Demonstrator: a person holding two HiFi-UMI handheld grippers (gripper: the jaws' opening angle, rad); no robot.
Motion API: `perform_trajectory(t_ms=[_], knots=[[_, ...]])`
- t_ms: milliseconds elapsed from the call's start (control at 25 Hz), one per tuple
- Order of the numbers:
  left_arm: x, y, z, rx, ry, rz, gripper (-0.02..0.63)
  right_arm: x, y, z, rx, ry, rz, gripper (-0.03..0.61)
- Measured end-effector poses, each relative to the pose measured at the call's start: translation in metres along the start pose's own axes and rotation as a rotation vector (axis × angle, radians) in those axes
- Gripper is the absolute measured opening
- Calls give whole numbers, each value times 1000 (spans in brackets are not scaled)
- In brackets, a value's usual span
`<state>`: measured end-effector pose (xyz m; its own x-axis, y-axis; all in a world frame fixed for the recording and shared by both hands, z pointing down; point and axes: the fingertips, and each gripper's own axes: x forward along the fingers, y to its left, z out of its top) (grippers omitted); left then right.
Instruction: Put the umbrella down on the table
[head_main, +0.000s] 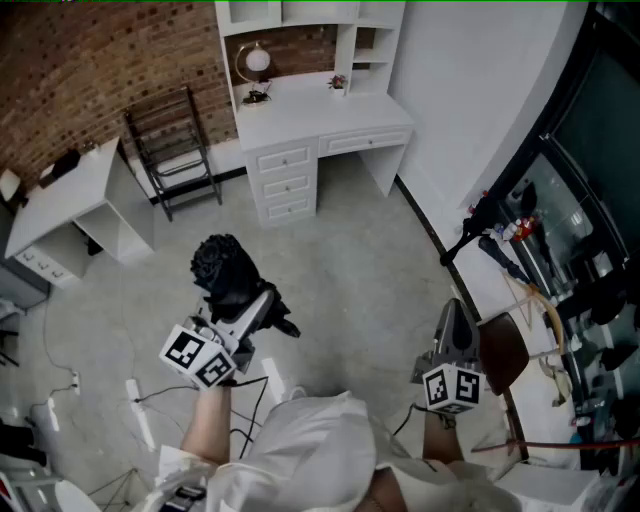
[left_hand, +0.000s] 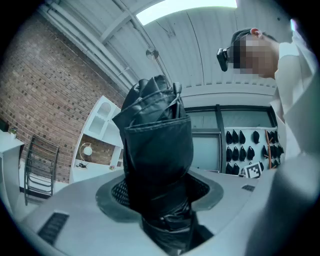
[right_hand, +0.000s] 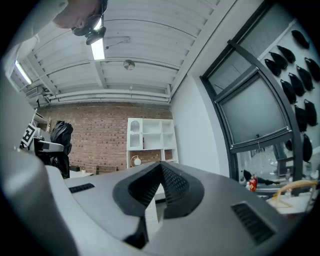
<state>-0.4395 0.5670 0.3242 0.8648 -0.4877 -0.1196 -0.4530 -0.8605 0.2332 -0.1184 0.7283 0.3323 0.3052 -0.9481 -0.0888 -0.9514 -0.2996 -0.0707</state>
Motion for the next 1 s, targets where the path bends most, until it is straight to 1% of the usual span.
perform_trajectory(t_ms=[320,640,1000], knots=[[3,2,4,2,-3,-7,264,3,2,3,-4,-3,6,17],[-1,6,5,-2,-5,-21,264,6,13,2,-5,-10,14,17],[-10,26,3,-17,7,-49,265,8,38,2,-18,-24,-27,18]])
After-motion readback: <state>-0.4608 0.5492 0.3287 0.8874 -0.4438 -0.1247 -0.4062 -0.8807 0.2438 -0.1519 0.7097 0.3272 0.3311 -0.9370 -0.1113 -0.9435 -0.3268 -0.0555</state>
